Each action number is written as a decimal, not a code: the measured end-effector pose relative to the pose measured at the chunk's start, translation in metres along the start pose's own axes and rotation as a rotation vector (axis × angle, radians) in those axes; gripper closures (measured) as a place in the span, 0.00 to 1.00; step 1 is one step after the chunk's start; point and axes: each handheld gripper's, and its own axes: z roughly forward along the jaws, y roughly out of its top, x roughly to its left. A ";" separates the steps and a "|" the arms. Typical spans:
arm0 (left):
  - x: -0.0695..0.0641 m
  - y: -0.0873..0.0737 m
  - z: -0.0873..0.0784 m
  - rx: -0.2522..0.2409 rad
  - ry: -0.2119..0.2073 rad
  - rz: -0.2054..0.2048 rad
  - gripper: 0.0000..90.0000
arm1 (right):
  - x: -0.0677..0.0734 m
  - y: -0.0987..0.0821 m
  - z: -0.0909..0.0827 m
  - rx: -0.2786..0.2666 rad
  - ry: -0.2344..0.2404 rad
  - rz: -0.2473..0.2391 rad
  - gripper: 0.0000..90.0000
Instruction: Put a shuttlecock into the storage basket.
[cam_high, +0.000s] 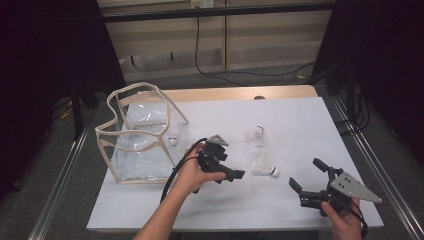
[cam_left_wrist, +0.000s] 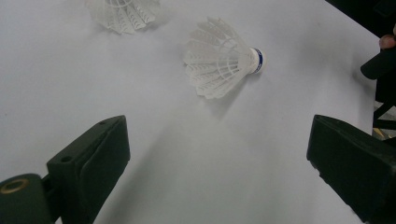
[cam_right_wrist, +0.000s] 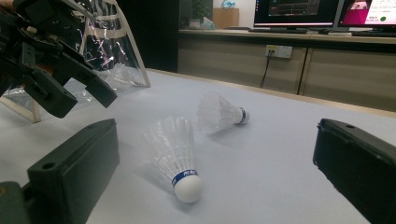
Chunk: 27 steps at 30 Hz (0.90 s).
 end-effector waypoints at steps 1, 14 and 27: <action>0.000 0.000 0.001 0.000 -0.001 0.005 0.07 | 0.000 0.000 0.000 -0.001 0.000 -0.001 0.00; -0.003 0.005 0.011 -0.012 0.005 0.025 0.08 | 0.000 0.000 0.000 -0.001 -0.002 0.001 0.00; -0.006 0.010 0.016 -0.021 0.000 0.042 0.09 | -0.001 0.000 0.000 -0.001 -0.003 -0.001 0.00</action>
